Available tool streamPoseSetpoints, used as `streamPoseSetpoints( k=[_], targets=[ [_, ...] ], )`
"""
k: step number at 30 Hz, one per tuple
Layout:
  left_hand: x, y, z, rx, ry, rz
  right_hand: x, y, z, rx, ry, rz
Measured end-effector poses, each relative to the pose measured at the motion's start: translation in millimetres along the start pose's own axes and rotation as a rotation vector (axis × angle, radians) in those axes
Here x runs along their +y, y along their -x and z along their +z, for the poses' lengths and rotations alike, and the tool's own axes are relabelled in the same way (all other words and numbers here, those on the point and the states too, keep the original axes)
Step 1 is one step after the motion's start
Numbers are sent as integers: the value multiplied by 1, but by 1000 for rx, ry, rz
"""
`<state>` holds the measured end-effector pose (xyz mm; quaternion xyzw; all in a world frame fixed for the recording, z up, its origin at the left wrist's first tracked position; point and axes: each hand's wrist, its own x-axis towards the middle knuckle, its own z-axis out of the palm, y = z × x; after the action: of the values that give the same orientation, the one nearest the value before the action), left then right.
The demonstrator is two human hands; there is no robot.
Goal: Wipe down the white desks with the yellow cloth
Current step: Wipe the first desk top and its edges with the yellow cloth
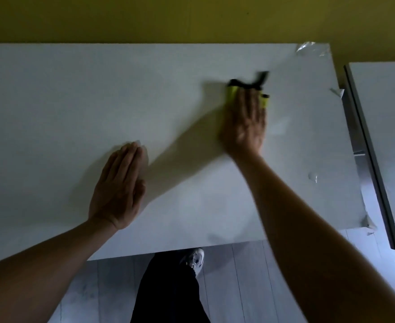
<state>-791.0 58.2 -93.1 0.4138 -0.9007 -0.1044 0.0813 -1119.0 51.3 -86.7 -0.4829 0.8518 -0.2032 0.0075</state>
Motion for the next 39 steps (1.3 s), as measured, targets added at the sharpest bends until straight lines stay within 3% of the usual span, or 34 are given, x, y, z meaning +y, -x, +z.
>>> streamPoseSetpoints(
  k=[3, 5, 11, 15, 17, 22, 24, 26, 32, 35, 37, 39],
  targets=[
    [2, 0, 1, 1, -2, -14, 26, -25, -16, -76, 48, 207],
    [2, -1, 2, 0, -17, -14, 5, -27, -8, -83, 50, 268],
    [2, -1, -1, -28, -26, -35, -131, 15, 25, -265, -29, -331],
    [8, -26, -5, -17, -60, -88, -114, 6, 23, -296, -62, -461],
    [7, -52, -5, -14, -71, -74, -89, -6, 20, -258, -76, -364],
    [-1, -104, 2, -16, -63, -144, -5, -53, -3, -125, -18, 79],
    [1, -105, 4, -2, -59, -162, 9, -63, -6, -94, 11, 234],
    [2, -104, 4, 8, -48, -175, -4, -63, 0, -72, 32, 277],
    [3, -105, 8, 6, -74, -201, -124, -52, 38, -279, -51, -343],
    [3, -106, 8, 24, -81, -201, -127, -63, 43, -325, -56, -538],
    [2, -108, 8, 30, -79, -194, -101, -78, 42, -305, -45, -519],
    [1, -107, 8, 26, -89, -191, -68, -100, 35, -231, -25, -307]
  ],
)
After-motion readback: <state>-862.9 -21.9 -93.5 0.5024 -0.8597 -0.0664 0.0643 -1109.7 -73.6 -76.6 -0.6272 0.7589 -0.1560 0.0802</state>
